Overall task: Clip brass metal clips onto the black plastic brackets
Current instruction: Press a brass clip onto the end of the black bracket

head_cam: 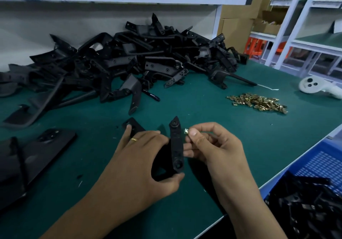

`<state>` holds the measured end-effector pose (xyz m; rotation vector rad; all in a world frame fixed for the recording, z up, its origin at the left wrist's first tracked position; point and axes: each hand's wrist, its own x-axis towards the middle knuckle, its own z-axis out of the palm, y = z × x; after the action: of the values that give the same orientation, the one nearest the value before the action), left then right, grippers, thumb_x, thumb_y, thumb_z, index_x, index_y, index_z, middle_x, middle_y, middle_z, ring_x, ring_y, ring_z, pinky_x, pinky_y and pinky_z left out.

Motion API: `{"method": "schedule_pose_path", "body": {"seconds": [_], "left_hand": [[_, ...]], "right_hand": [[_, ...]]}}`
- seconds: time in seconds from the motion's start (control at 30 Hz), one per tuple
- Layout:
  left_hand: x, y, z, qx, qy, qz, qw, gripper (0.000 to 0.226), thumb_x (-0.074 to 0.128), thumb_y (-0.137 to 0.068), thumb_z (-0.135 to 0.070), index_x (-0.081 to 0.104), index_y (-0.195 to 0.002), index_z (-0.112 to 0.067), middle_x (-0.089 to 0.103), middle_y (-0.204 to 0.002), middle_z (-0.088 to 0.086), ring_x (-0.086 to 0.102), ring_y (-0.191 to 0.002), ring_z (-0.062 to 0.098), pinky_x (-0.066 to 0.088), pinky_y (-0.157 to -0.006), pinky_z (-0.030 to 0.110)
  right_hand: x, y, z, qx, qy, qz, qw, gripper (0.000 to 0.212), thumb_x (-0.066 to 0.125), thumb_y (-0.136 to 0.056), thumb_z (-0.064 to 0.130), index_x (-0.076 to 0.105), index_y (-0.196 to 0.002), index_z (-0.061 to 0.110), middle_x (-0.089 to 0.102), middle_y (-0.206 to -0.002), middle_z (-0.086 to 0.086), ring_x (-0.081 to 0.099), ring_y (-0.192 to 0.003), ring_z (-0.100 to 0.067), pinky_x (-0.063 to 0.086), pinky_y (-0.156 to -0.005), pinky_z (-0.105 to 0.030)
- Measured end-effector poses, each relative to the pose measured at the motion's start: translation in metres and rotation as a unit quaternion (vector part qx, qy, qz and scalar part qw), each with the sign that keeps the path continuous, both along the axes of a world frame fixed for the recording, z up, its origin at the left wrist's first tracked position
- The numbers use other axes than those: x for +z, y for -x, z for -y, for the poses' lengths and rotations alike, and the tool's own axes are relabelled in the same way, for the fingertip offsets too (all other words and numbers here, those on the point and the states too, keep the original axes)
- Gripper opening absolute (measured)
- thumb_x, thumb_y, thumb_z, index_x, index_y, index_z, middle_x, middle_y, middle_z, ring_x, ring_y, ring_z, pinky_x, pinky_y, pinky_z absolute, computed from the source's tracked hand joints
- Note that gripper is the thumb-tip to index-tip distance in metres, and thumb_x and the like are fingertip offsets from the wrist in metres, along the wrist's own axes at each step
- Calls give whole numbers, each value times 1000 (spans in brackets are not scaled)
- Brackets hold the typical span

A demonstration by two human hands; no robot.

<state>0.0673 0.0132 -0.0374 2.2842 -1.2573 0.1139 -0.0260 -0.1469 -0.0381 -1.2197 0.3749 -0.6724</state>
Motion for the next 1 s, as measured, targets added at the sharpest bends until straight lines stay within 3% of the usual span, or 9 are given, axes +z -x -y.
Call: {"method": "schedule_pose_path", "body": {"seconds": [0.4,0.53,0.7,0.87,0.93,1.0], "left_hand": [[4,1,1,0,-24,-3,1000,53,51,-75,-79,51,-116,-46,51,-118,-33,40,-128,-10,12,-128,40],[5,-1,0,-11,-5,-19,1000,46,54,-77,-78,49,-112,-47,53,-111,-32,48,-120,-6,13,-128,38],[3,0,1,-10,28,-34,999,38,57,-80,-73,46,-107,-49,53,-101,-28,55,-107,-2,15,-125,25],[-1,-2,3,-13,30,-45,998,42,57,-80,-72,53,-110,-43,55,-102,-27,56,-108,-3,18,-125,24],[-2,-2,3,-8,33,-50,998,48,53,-78,-77,54,-114,-45,53,-110,-30,49,-118,-11,15,-123,16],[-2,-3,2,1,37,-62,997,54,49,-72,-86,51,-114,-50,47,-119,-36,28,-123,-30,12,-114,2]], "right_hand": [[-1,3,-1,17,43,11,999,3,75,-89,7,78,-89,6,76,-81,-18,75,-72,-23,59,-68,-25],[2,9,-1,56,46,12,997,14,69,-95,11,81,-102,12,79,-95,-12,77,-89,-25,59,-78,-24],[5,12,-9,68,140,-30,987,25,69,-96,9,80,-115,22,78,-110,8,71,-109,-8,52,-98,-20],[8,16,-13,107,148,-30,983,30,65,-99,10,77,-121,26,74,-117,7,66,-118,-8,50,-102,-26],[8,15,-2,134,149,-50,978,30,64,-97,19,75,-122,30,74,-118,7,67,-117,-8,51,-101,-25],[6,10,19,82,163,-88,979,25,66,-99,17,76,-118,30,77,-108,6,72,-103,-10,55,-90,-25]]}}
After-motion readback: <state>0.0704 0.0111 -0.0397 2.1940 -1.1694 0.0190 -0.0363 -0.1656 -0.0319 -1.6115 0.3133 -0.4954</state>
